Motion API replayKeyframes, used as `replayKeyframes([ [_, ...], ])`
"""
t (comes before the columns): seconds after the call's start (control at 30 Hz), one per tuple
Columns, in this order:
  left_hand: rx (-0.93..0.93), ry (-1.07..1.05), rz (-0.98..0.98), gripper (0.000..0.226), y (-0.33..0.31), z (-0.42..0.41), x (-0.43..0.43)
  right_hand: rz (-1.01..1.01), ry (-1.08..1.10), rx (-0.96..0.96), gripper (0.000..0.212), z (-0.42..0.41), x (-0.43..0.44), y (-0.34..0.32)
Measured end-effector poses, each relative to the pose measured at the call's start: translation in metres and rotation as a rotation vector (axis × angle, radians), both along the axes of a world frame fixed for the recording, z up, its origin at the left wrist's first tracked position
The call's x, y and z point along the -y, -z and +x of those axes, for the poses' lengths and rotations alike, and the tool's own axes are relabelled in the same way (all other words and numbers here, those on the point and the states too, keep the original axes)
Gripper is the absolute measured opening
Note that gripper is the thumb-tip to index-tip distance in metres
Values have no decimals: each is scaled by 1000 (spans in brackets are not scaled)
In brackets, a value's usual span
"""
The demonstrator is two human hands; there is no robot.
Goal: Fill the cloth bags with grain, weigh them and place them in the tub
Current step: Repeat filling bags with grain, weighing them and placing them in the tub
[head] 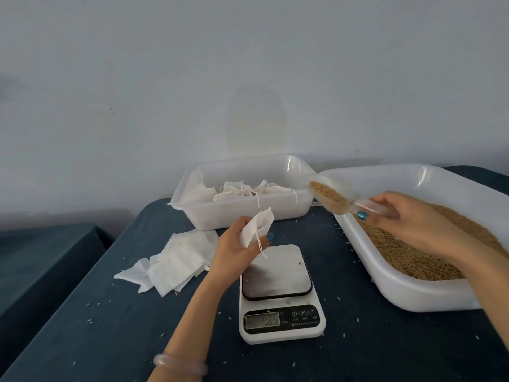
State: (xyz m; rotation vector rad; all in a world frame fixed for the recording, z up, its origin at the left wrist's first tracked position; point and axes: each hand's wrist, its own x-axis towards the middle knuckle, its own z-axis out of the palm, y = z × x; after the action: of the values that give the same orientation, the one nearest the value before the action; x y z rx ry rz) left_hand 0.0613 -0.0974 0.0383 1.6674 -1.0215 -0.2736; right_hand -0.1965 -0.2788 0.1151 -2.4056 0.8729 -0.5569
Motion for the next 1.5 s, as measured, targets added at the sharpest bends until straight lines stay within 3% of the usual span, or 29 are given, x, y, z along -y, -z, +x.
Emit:
replayKeyframes([
  [0.13, -16, 7, -10, 23, -2, 1, -2, 52, -142, -17, 13, 34, -3, -6],
  [0.27, -36, 2, -29, 32, -6, 0, -5, 46, -230, 1, 14, 71, -2, -10],
  [0.4, -36, -15, -12, 31, -4, 4, -9, -117, -194, -64, 20, 90, 7, -4],
  [0.53, -18, -54, 16, 31, -1, 9, -10, -134, -171, 44, 25, 85, 16, 6],
  [0.67, 9, -116, 55, 33, 4, 12, -9, -369, -124, 125, 25, 77, 21, 8],
  [0.97, 100, -283, 122, 29, 6, 16, -8, -450, -110, 75, 27, 73, 19, 8],
  [1.33, 259, -285, 214, 25, 6, 7, -5, -563, -103, 22, 31, 70, 6, 3],
  [1.5, 412, -238, 263, 27, 7, 3, -4, -732, -138, 35, 32, 71, 0, -3],
])
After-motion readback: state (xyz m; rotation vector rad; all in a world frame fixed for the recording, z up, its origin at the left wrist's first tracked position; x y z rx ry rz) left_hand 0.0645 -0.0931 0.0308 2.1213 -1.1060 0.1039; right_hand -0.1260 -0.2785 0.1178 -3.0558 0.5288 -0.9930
